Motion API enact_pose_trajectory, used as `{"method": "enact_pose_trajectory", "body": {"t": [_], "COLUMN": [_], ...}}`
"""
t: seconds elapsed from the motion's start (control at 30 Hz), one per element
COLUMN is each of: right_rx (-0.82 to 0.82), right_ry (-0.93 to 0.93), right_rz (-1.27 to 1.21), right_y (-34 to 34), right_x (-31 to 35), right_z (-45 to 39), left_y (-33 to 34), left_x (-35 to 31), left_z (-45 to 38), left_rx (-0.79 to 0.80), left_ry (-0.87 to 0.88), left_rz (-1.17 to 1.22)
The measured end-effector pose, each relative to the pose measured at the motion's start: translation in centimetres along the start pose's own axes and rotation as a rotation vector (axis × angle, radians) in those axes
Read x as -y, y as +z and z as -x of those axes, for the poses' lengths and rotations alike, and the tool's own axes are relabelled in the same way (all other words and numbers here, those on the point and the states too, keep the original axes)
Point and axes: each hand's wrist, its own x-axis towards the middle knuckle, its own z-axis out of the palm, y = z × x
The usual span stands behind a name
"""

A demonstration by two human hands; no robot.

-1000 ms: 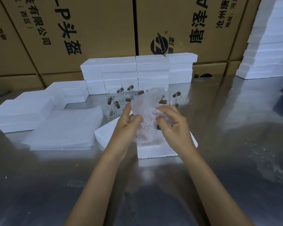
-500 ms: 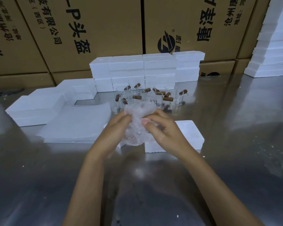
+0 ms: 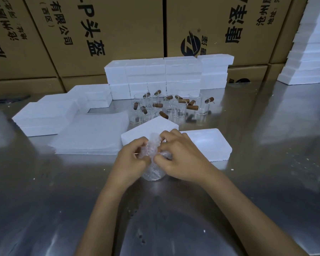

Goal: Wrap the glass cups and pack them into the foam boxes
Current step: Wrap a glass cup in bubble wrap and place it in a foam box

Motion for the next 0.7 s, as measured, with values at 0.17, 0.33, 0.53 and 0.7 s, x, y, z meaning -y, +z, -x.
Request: {"method": "enact_pose_trajectory", "body": {"t": [0.17, 0.33, 0.53, 0.7], "right_rx": [0.072, -0.138, -0.001, 0.076], "right_ry": [0.028, 0.196, -0.023, -0.119], "right_rz": [0.077, -0.421, -0.163, 0.178], "right_y": [-0.7, -1.2, 0.3, 0.9], "right_x": [0.4, 0.5, 0.7, 0.8], "right_z": [0.4, 1.0, 3.1, 3.3], "left_y": [0.6, 0.8, 0.5, -0.5], "left_x": [-0.3, 0.0, 0.8, 0.3], "left_z": [0.3, 0.0, 0.6, 0.9], "left_rx": [-0.026, 0.040, -0.078, -0.097], "left_ry": [0.060, -0.042, 0.011, 0.048], "left_rz": [-0.278, -0.401, -0.144, 0.068]}}
